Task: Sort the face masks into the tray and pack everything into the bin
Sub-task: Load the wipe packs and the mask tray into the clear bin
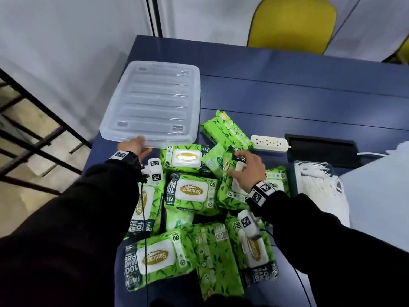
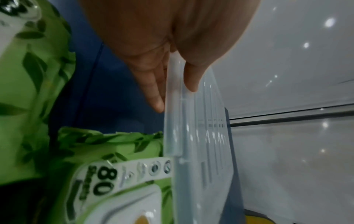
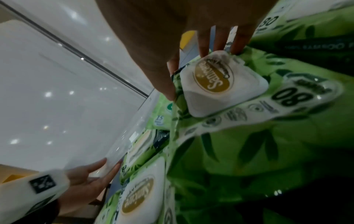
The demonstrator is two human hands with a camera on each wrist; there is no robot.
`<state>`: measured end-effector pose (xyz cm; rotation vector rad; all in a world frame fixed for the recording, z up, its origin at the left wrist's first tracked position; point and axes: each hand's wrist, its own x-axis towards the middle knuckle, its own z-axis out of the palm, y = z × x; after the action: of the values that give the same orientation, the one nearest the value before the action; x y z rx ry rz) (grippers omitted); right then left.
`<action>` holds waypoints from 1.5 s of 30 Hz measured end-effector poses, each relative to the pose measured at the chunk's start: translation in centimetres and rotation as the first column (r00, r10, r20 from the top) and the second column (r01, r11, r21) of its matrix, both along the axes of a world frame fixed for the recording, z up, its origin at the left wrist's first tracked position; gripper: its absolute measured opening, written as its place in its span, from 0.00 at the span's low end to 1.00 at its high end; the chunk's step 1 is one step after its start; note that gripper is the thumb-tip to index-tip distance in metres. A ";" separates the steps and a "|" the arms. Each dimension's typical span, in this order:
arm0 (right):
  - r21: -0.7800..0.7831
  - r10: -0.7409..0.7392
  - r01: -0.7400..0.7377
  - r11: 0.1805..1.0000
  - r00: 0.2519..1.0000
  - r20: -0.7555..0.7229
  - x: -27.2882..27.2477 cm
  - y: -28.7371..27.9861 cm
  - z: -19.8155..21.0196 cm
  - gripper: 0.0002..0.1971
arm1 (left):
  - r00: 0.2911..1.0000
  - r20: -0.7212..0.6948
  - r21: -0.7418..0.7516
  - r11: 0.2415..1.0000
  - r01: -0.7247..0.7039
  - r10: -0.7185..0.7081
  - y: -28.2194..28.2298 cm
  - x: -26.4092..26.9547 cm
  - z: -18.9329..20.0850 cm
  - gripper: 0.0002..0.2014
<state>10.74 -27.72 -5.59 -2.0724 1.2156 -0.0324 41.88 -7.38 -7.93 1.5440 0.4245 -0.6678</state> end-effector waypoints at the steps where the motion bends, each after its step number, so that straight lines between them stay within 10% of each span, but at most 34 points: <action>1: -0.030 0.019 -0.018 0.999 1.000 0.018 -0.1 0.3 -0.1 0.29 | 1.000 0.007 0.013 1.000 -0.017 0.017 0.1 0.3 -0.7 0.16; 5: -0.076 0.055 -0.050 0.996 0.996 0.070 -0.4 0.6 -1.0 0.31 | 0.998 0.064 0.099 0.995 -0.014 0.008 -0.3 1.4 -1.5 0.29; 14: -0.036 0.247 -0.246 0.969 0.968 0.037 -2.9 -0.8 -1.6 0.45 | 0.997 -0.082 -0.137 0.991 0.005 -0.016 -1.3 -0.4 -1.6 0.09; 19: 0.026 0.438 -0.437 0.899 0.893 -0.101 -3.3 -1.9 -0.2 0.66 | 1.000 0.015 -0.036 0.999 0.023 -0.023 -0.5 -1.7 -0.7 0.34; 22: 0.013 0.607 -0.621 0.783 0.760 -0.231 -4.2 -2.4 0.9 0.65 | 0.965 0.177 0.091 0.980 0.178 -0.192 0.4 -4.6 0.8 0.32; 27: -0.168 0.686 -0.868 0.467 0.476 -0.550 -3.3 -3.6 3.4 0.61 | 0.519 0.410 0.595 0.651 0.471 -0.750 3.2 -13.0 3.6 0.27; 33: -0.029 0.624 -0.989 0.144 0.113 -0.773 -0.7 -1.2 3.7 0.49 | 0.080 0.188 0.838 0.202 0.507 -0.979 4.8 -19.8 1.1 0.52; 40: -0.229 0.596 -0.972 0.046 0.211 -0.775 -1.6 -2.7 3.5 0.47 | 0.089 0.193 0.830 0.211 0.517 -0.977 4.4 -19.9 1.3 0.51; 45: -0.368 0.687 -0.806 0.464 0.589 -0.425 -3.1 -1.8 5.8 0.55 | 0.190 0.357 0.696 0.396 0.598 -0.914 2.8 -21.7 5.8 0.50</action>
<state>7.62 -29.57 0.17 -3.0320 0.2521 0.3262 20.15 -4.58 -2.10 2.2871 -1.0642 -0.6745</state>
